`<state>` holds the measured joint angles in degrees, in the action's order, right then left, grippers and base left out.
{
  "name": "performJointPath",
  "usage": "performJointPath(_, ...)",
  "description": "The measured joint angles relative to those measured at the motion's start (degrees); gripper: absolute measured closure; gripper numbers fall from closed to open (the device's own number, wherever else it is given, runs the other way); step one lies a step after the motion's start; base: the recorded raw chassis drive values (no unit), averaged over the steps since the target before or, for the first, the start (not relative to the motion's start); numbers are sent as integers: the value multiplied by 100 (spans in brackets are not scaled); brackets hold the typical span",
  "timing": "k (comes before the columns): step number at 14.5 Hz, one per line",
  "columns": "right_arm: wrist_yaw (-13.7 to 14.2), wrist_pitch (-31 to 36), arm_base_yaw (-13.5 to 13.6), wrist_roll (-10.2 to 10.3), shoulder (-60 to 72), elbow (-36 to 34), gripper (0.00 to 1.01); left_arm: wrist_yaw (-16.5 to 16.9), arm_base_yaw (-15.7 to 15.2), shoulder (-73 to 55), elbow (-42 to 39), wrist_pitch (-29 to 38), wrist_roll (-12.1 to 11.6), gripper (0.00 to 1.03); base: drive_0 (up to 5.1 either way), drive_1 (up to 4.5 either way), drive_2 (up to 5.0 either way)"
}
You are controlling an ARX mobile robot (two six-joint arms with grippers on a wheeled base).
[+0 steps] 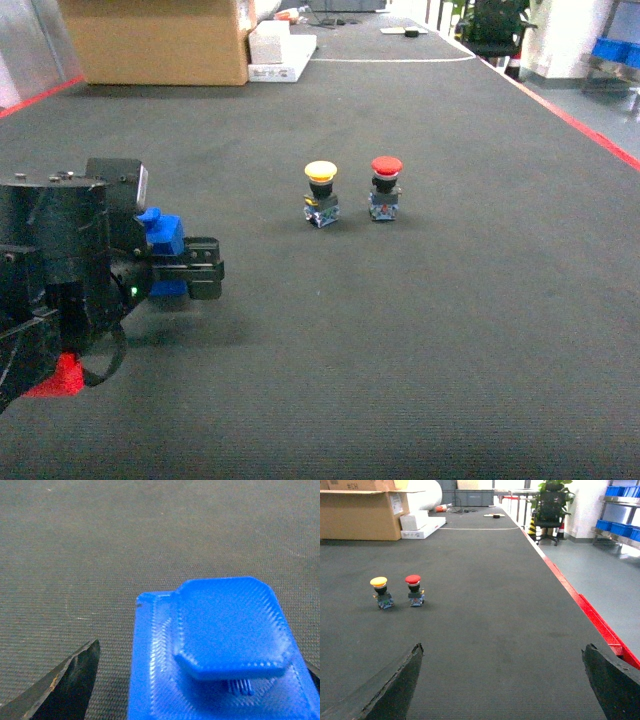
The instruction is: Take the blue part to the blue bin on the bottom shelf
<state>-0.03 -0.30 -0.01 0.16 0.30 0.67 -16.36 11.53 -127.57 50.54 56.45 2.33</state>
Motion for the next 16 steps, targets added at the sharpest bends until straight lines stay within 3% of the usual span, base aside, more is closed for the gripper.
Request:
performJointPath(2, 0, 2, 0, -2, 0, 0, 3, 142, -20, -103, 162, -74, -68, 5, 0, 0, 0)
performJointPath(3, 0, 2, 0, -2, 0, 0, 3, 160, -31, -105, 219, -68, -98, 9, 0, 0, 0)
performJointPath(7, 0, 2, 0, -2, 0, 0, 3, 157, -87, -107, 238, 87, -98, 52, 0, 0, 0)
performJointPath(8, 0, 2, 0, -2, 0, 0, 3, 146, -87, -107, 238, 107, -77, 57, 0, 0, 0)
performJointPath(10, 0, 2, 0, 0, 0, 0, 3, 149, -81, -37, 98, 173, -83, 57, 0, 0, 0)
performJointPath(13, 0, 2, 0, 0, 0, 0, 3, 74, 133, 1270, -1237, 557, -133, 57, 0, 0, 0)
performJointPath(15, 0, 2, 0, 0, 0, 0, 3, -240, 483, 2824, -2312, 391, -302, 58, 0, 0, 0)
performJointPath(16, 0, 2, 0, 0, 0, 0, 3, -463, 693, 3624, -2848, -103, -289, 58, 0, 0, 0)
